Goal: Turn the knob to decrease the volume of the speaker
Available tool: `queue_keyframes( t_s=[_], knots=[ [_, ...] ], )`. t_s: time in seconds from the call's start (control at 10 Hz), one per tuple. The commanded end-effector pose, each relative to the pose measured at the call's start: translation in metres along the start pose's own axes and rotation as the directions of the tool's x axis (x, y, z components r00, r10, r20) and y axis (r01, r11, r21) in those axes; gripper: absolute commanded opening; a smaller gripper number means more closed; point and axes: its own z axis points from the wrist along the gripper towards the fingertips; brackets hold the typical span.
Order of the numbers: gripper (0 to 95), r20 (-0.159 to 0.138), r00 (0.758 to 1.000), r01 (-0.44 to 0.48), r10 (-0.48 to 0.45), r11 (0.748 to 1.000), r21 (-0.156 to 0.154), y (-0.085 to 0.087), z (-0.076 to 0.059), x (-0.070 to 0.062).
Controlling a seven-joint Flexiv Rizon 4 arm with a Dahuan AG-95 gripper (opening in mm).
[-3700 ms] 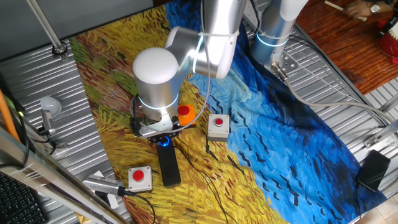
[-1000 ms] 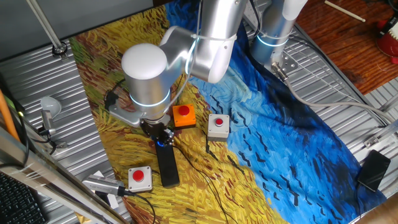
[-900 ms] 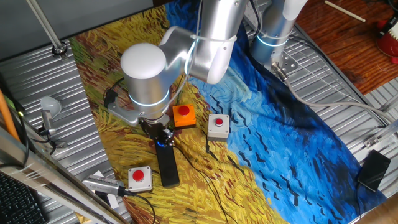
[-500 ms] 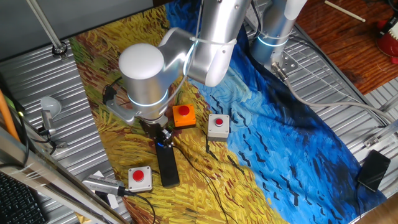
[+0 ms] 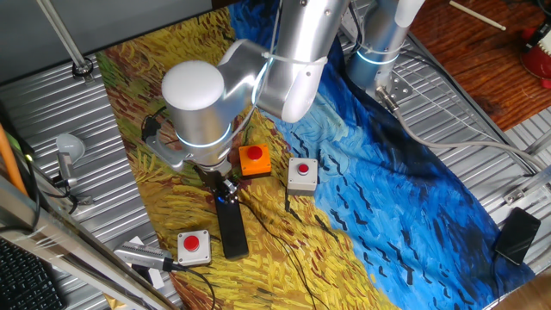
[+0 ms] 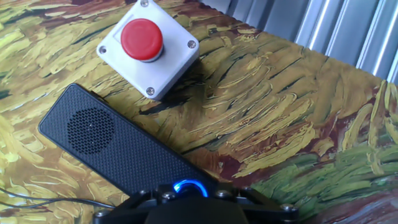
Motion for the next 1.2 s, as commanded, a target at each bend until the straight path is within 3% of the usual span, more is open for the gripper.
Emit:
queue_keyframes(
  t_s=[0.1,0.2,0.3,0.5,0.6,1.2],
  knots=[
    [38.0,-0.004,1.0,-0.004,0.004,1.0,-0.002,0.0011,0.0004,0.0011],
    [38.0,-0.007,1.0,-0.012,0.012,1.0,-0.003,0.0021,0.0016,0.0018],
    [19.0,-0.009,1.0,-0.018,0.018,1.0,-0.006,0.0031,0.0025,0.0021],
    [19.0,-0.015,1.0,-0.021,0.021,1.0,-0.014,0.0038,0.0031,0.0023],
    [0.0,-0.023,0.999,-0.037,0.036,0.998,-0.043,0.0042,0.002,0.0021],
    [0.0,-0.025,0.999,0.038,-0.04,0.998,-0.051,0.0048,0.0025,0.0019]
  ],
)
